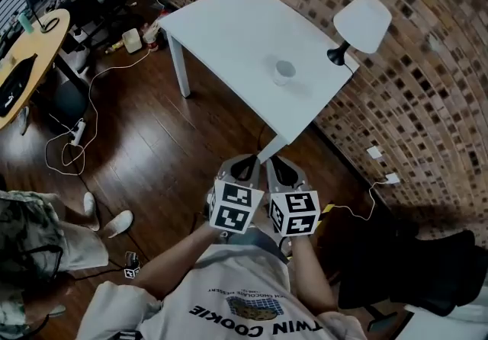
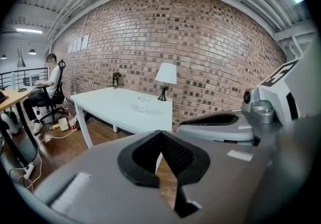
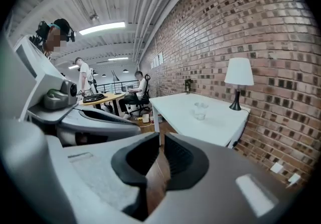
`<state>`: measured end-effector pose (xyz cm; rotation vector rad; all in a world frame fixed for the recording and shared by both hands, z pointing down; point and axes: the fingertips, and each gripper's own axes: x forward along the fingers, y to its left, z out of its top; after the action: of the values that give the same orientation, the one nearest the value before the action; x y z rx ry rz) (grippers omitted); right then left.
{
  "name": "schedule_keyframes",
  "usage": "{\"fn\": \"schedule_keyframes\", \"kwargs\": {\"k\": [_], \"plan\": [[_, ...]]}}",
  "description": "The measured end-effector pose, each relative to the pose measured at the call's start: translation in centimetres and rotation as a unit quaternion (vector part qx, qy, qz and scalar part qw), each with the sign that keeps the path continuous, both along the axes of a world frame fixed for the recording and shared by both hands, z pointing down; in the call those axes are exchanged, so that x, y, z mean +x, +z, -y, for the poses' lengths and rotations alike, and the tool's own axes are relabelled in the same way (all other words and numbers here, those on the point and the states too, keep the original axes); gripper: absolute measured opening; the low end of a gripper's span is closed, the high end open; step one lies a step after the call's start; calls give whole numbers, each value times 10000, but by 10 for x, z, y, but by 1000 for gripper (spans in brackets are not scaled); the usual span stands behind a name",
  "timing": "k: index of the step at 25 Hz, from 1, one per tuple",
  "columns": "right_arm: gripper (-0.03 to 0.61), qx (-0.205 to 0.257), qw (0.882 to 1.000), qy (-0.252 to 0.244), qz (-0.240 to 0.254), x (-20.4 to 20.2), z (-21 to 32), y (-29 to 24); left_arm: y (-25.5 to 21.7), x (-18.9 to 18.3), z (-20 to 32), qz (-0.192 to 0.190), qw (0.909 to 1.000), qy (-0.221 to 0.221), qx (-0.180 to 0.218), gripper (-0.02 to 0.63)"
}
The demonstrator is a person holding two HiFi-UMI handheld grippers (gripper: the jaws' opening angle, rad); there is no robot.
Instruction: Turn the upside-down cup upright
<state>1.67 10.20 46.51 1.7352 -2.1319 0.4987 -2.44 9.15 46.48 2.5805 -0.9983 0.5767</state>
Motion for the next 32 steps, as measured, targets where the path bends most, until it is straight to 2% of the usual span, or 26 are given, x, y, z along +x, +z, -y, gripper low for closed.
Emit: {"fn": "schedule_keyframes", "kwargs": {"k": [5, 12, 15, 19, 25, 28, 32], "plan": [[28, 72, 9987, -159, -470, 20, 52, -4, 2, 12, 41, -65, 9999, -68, -44, 3], [58, 158, 9914, -652, -1122, 61, 140, -3, 10, 47, 109, -81, 9995, -292, -23, 3], [64, 4, 9870, -945, -1300, 74, 175, 2, 11, 62, 140, -99, 9990, -437, -45, 3], [66, -218, 9751, -1323, -1767, 93, 217, 14, 15, 76, 174, -55, 9978, -652, -106, 3], [66, -616, 9470, -2011, -2430, 109, 268, 42, 23, 87, 211, 102, 9952, -965, -134, 3], [66, -768, 9374, -2274, -2524, 112, 280, 56, 25, 89, 222, 185, 9934, -1120, -149, 3], [66, -995, 9308, -2481, -2495, 112, 291, 75, 25, 87, 237, 290, 9916, -1254, -132, 3]]}}
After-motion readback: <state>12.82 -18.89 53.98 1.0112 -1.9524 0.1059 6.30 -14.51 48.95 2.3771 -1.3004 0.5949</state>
